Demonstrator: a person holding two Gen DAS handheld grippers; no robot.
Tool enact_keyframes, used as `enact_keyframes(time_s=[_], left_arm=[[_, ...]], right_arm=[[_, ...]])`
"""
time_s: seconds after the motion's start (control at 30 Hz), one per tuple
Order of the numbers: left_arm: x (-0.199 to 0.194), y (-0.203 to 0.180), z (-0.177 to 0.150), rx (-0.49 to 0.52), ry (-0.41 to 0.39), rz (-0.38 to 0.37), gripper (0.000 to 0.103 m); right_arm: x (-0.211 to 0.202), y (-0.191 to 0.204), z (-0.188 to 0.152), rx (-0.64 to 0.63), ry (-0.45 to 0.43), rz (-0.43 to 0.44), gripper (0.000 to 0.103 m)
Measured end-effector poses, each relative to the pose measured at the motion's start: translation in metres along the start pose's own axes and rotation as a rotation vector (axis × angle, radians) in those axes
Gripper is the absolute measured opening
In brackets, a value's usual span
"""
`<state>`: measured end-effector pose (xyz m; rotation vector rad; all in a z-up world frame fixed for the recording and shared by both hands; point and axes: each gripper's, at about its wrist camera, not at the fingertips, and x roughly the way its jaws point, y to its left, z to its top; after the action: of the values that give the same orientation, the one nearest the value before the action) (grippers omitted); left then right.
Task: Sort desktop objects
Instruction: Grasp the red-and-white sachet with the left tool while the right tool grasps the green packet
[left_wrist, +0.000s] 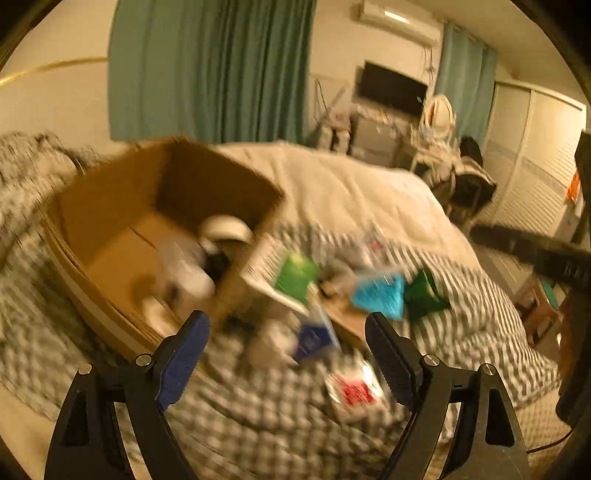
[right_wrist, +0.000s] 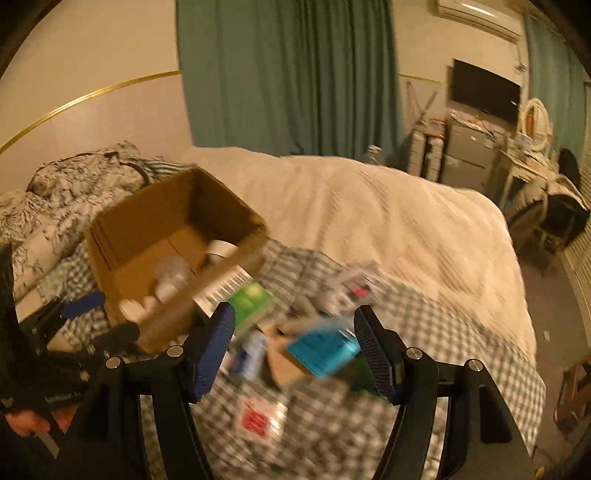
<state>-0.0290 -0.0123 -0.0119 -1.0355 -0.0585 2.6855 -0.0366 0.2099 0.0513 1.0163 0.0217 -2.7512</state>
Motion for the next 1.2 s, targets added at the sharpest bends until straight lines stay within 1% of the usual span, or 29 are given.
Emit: enact_keyframes(time_s=[0.07,0.17,0.27,0.3,0.37,0.43,0.5,0.6,0.67,0.73,0.77,0.8,0.83,0.87,0.9,0.97,1.0,1.03,1.07,1.1,1.13,1.2], left_arm=[[0.017,-0.013,-0.020,-0.013,0.053,-0.018,0.089],[0.053,-0.032,-0.048,-0.011,0.184,-0.036,0.089],[0.073,-0.046,-0.063,-0.001,0.242,-0.045,0.089],[0.076,-0.051,-0.065,0.004,0.247,-0.048,0.089],[0.084,-0.060,-0.068,0.015,0.253,-0.056,0.089],[0.094,-0.063,-0.068,0.017,0.254,-0.047,0.089],[0.106,-0.059,-0.071,-0.002,0.261,-0.020,0.089],[0.125,-0.053,-0.077,-0.041,0.322,-0.033,0.089],[0.129,-0.053,-0.079,-0.037,0.320,-0.035,0.089],[0.129,-0.056,-0.080,-0.005,0.309,-0.036,0.088],[0.129,-0.057,-0.080,0.014,0.305,-0.036,0.087],[0.128,-0.058,-0.081,0.032,0.295,-0.040,0.076],[0.127,-0.058,-0.081,0.048,0.287,-0.036,0.057],[0.126,-0.059,-0.082,0.063,0.281,-0.031,0.056],[0.125,-0.058,-0.082,0.070,0.281,-0.041,0.055],[0.121,-0.056,-0.083,0.070,0.277,-0.059,0.052],[0.120,-0.054,-0.084,0.073,0.276,-0.063,0.052],[0.119,-0.054,-0.085,0.076,0.275,-0.066,0.052],[0.118,-0.054,-0.086,0.079,0.275,-0.069,0.052],[0.117,-0.055,-0.087,0.084,0.275,-0.073,0.051],[0.115,-0.054,-0.086,0.085,0.274,-0.072,0.051],[0.111,-0.053,-0.086,0.080,0.270,-0.071,0.051]], right_arm=[[-0.002,-0.026,-0.016,0.042,-0.005,-0.007,0.067],[0.005,-0.055,-0.031,0.071,0.000,-0.035,0.067],[0.019,-0.081,-0.041,0.071,0.023,-0.057,0.067],[0.023,-0.086,-0.042,0.082,0.033,-0.049,0.067],[0.034,-0.098,-0.046,0.124,0.055,-0.005,0.067],[0.044,-0.103,-0.047,0.145,0.076,0.029,0.067],[0.057,-0.101,-0.047,0.132,0.099,0.035,0.067],[0.074,-0.095,-0.045,0.112,0.115,0.044,0.067],[0.086,-0.090,-0.044,0.102,0.132,0.045,0.067],[0.098,-0.085,-0.045,0.091,0.157,0.043,0.067],[0.105,-0.082,-0.046,0.082,0.173,0.035,0.067],[0.109,-0.080,-0.047,0.076,0.183,0.031,0.067],[0.114,-0.078,-0.047,0.070,0.192,0.029,0.067],[0.118,-0.075,-0.048,0.067,0.201,0.025,0.067],[0.121,-0.073,-0.049,0.065,0.205,0.023,0.067],[0.124,-0.069,-0.051,0.056,0.222,0.016,0.056],[0.126,-0.068,-0.052,0.051,0.234,0.018,0.040],[0.128,-0.067,-0.053,0.045,0.245,0.014,0.033],[0.130,-0.067,-0.054,0.041,0.249,0.008,0.033],[0.129,-0.067,-0.055,0.043,0.250,0.004,0.029],[0.128,-0.069,-0.055,0.048,0.252,0.002,0.021],[0.125,-0.074,-0.056,0.077,0.258,0.009,0.021]])
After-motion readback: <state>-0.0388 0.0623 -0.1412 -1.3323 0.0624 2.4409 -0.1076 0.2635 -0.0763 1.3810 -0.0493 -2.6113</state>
